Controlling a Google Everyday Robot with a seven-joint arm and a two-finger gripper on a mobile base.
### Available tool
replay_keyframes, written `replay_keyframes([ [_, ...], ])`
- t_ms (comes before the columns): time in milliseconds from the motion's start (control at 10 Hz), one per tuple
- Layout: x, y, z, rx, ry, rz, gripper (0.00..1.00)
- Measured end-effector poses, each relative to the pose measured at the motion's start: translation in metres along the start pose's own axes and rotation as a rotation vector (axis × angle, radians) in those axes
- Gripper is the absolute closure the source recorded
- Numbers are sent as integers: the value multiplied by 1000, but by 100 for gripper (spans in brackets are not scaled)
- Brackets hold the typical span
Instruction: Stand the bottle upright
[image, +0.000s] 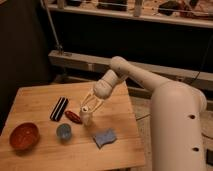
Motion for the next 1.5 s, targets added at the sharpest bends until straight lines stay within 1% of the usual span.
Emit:
replay_keyframes([
  [200, 1, -3, 0, 12, 12, 14, 100],
  [1100, -5, -11, 3, 40, 49, 40, 100],
  [1400, -10, -9, 6, 53, 61, 29, 100],
  [1500, -13, -9, 6, 68, 62, 11, 98],
])
